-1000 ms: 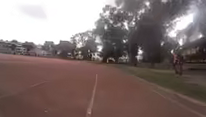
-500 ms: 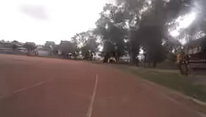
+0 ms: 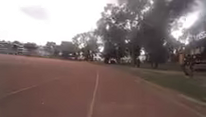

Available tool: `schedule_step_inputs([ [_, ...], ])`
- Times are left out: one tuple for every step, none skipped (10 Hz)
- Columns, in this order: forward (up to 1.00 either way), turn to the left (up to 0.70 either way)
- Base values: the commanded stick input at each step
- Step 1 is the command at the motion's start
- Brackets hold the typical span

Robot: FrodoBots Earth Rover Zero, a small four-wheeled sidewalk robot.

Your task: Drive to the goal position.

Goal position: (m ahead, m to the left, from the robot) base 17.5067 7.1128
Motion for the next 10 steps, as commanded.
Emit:
schedule_step_inputs([
  [0.70,0.00],
  [0.70,0.00],
  [0.70,0.00],
  [0.70,0.00],
  [0.70,0.00],
  [0.70,0.00],
  [0.70,0.00],
  [0.70,0.00],
  [0.70,0.00],
  [0.70,0.00],
])
